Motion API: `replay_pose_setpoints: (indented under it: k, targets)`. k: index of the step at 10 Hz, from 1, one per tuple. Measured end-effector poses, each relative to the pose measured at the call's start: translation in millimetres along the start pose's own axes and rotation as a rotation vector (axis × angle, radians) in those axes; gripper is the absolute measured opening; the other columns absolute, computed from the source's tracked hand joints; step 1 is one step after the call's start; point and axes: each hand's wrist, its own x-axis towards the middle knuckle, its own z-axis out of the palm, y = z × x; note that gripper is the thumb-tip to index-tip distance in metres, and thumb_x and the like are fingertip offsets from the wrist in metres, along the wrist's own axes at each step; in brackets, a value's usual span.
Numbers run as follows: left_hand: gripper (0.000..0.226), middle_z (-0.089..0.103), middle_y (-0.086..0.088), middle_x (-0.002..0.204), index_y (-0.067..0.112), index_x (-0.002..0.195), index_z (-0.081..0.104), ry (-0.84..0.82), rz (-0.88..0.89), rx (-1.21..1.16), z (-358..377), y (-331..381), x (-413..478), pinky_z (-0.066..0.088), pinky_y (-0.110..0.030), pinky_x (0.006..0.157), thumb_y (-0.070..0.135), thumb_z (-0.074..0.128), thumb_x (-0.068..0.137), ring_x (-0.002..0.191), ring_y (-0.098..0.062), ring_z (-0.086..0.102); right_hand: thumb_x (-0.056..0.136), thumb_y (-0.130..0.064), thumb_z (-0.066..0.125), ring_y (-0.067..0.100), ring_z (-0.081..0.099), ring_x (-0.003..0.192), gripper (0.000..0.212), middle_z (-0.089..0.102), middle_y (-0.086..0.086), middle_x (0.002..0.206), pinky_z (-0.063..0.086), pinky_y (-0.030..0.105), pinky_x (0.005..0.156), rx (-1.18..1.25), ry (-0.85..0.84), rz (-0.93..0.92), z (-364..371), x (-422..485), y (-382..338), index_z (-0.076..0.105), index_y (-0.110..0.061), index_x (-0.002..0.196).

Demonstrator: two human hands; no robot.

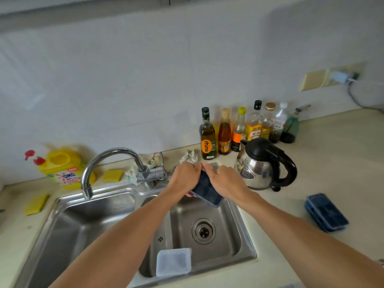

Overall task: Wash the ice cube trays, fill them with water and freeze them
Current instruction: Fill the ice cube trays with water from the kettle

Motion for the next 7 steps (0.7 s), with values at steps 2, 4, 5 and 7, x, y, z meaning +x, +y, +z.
replay_pose_setpoints:
  k: [2,4,5,7]
  targets:
    - [0.040,0.052,-0.002,0.064,0.014,0.073,0.049,0.024,0.045,0.080,-3.7,14.5,-8.1,0.042,-0.014,0.032,0.036,0.038,0.105,0.053,-0.021,0.059,0.110,-0.025,0.034,0.026,0.057,0.085,0.062,0.061,0.019,0.115,0.043,0.036,0.068,-0.142,0.107,-0.193,-2.5,1.6,8.8,0.004,-0.013,0.162]
    - [0.054,0.066,-0.014,0.073,0.017,0.084,0.059,-0.063,0.003,-0.045,-14.9,36.6,-2.7,0.056,-0.028,0.043,0.062,0.034,0.100,0.049,-0.019,0.070,0.102,-0.064,0.023,0.028,0.053,0.072,0.077,0.057,0.009,0.072,0.046,0.041,0.070,0.182,0.115,0.005,-6.1,10.5,14.0,0.055,0.006,0.096]
    - [0.066,0.072,-0.010,0.082,0.017,0.098,0.063,-0.024,-0.013,-0.160,-17.5,38.7,1.7,0.062,-0.032,0.052,0.072,0.028,0.095,0.057,-0.019,0.073,0.101,-0.066,0.030,0.025,0.055,0.061,0.080,0.058,0.011,0.072,0.050,0.036,0.056,0.537,0.090,0.199,-15.0,16.7,21.4,0.063,0.006,0.107]
    - [0.060,0.071,-0.006,0.095,0.015,0.109,0.059,0.227,-0.148,-0.525,32.2,36.8,-7.9,0.059,-0.033,0.056,0.069,0.038,0.096,0.076,-0.020,0.072,0.103,-0.065,0.028,0.019,0.061,0.063,0.063,0.066,0.009,0.081,0.052,0.035,0.062,0.603,0.078,0.077,-12.4,21.6,6.5,0.062,-0.017,0.080]
